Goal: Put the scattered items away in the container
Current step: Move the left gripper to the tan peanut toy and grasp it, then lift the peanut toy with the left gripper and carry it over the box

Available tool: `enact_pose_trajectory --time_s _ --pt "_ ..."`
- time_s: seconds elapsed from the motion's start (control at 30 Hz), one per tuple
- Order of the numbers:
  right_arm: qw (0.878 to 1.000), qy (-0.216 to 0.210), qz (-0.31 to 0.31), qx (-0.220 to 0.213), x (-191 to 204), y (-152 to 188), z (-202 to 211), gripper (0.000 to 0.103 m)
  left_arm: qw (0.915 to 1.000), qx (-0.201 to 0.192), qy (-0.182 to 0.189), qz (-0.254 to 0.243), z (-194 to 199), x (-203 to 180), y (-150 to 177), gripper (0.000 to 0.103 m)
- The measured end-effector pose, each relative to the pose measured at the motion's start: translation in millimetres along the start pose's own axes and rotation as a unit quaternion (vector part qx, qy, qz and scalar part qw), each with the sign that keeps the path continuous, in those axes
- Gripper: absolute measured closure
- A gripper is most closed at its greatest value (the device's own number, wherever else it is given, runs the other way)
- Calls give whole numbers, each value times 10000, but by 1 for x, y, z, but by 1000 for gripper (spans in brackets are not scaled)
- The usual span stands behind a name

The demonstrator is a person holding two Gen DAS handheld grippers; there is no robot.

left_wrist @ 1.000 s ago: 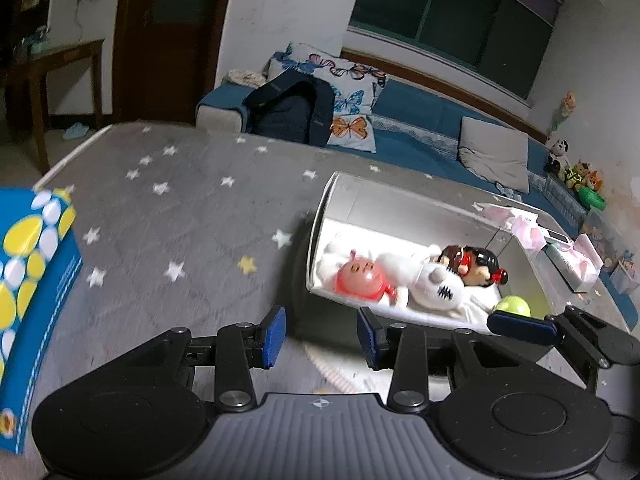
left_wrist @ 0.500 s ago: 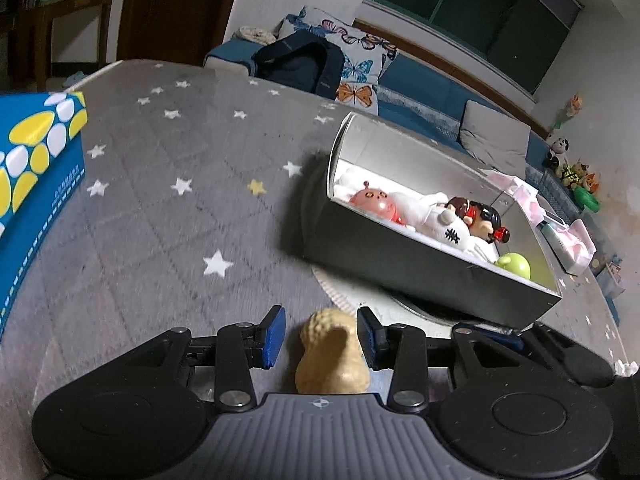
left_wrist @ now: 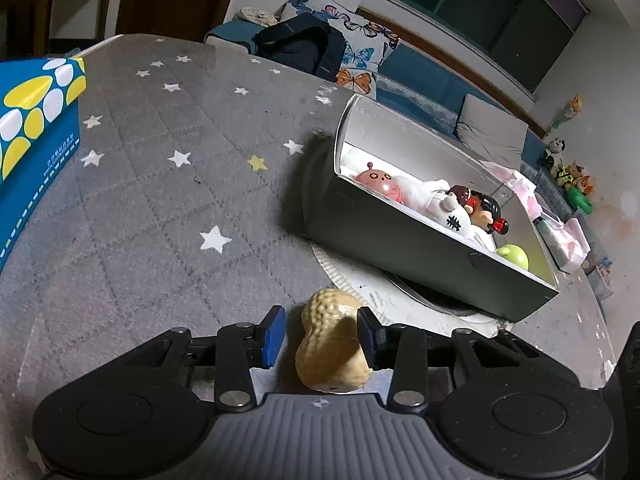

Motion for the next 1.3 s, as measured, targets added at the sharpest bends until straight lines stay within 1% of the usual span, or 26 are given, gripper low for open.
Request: enact_pose_trajectory --time_s 0.13,0.2,0.47,0.53,0.63,0.7,0.73,0.8,1.03,1.07,1.3 --pt "10000 -20 -5 21 0 -1 -4 0 10000 47 62 55 -2 1 0 61" --pt "10000 -31 18 21 1 -2 -5 2 9999 77 91 89 -4 1 1 62" --pt "9999 -98 32 133 4 -2 -14 20 9992 185 311 194 -8 1 3 69" --pt "9998 -116 29 128 5 -2 -15 22 9990 196 326 226 -7 1 3 69" --pt "9999 -111 29 119 5 -2 -15 28 9988 225 342 268 -7 2 3 69" --pt "9998 -133 32 120 5 -2 -15 37 9985 250 373 300 -6 2 3 70" --pt "9998 -136 30 122 6 -2 -15 39 9984 256 384 315 -6 2 4 70" --pt "9999 -61 35 103 5 -2 -15 45 9985 244 375 310 -6 2 4 70" --pt "9999 -107 -21 72 3 -2 -9 53 9989 202 327 272 0 -1 4 74" --pt "9999 -107 -20 68 3 -2 -8 58 9989 184 345 254 1 -3 4 76" --pt "9999 -84 -35 -64 -3 -6 7 58 9989 73 428 167 8 -17 0 77"
Point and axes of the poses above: each gripper's, at about its wrist camera, not at the fingertips, and z roughly against the way its jaws point, x to its left, y to its underside, the point moved 9 cm from there along -z, roughly the way its jaws point, and after that the axes turned 1 degree about -z, right-handed, at the moved point
